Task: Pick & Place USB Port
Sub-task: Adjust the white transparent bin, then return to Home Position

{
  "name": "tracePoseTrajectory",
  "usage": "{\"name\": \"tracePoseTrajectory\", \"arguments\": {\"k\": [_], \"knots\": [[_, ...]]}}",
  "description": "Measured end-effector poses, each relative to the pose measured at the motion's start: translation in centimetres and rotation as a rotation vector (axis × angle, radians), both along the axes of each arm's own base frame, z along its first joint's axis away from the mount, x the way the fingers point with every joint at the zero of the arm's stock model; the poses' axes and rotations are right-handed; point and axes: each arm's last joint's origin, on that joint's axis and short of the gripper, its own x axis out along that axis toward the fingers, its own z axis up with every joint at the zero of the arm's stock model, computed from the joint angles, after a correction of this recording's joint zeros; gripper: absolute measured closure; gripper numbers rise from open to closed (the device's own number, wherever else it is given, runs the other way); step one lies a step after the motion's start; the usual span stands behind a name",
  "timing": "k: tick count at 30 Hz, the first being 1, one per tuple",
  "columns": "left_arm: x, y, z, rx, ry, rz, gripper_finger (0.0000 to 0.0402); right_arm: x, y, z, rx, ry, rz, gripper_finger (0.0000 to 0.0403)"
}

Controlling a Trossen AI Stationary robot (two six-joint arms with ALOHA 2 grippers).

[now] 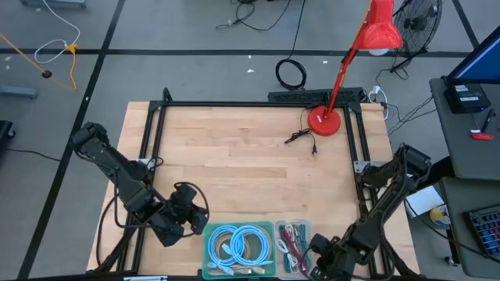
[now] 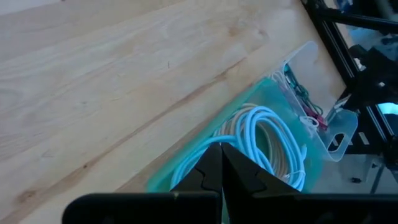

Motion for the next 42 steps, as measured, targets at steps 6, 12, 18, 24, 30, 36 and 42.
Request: {"name": "tracePoseTrajectory", "arguments": {"k": [6, 12, 18, 24, 30, 36, 42], "knots": [[-0.2, -0.3, 0.0, -0.003, -0.003, -0.013, 0.0401, -0.4, -0.1, 1.3, -0.045, 0.031, 0.0, 0.0403], [-0.3, -0.3, 0.0, 0.0, -0.001, -0.016, 0.0401, -0.6, -0.5, 4.8, -0.134, 0.008, -0.011, 0.0403], [0.3, 0.2, 0.1, 0.022, -0.004, -0.018, 0.0401, 0.9, -2.0, 8.8, -0.198, -0.156, -0.029, 0.0403], [1.0, 0.7, 0.1, 0.039, 0.005, -0.067, 0.0401, 2.6, -3.8, 10.2, -0.246, -0.251, 0.008, 0.0403], [1.9, 1.8, 0.2, 0.073, 0.016, -0.098, 0.0401, 4.9, -6.4, 10.4, -0.373, -0.318, 0.088, 0.0403], [3.1, 3.6, 0.2, 0.117, 0.053, -0.137, 0.0401, 8.2, -11.2, 9.3, -0.508, -0.34, 0.147, 0.0403], [4.2, 5.6, 0.1, 0.154, 0.097, -0.206, 0.0401, 10.3, -17.6, 8.8, -0.503, -0.571, 0.149, 0.0403]]}}
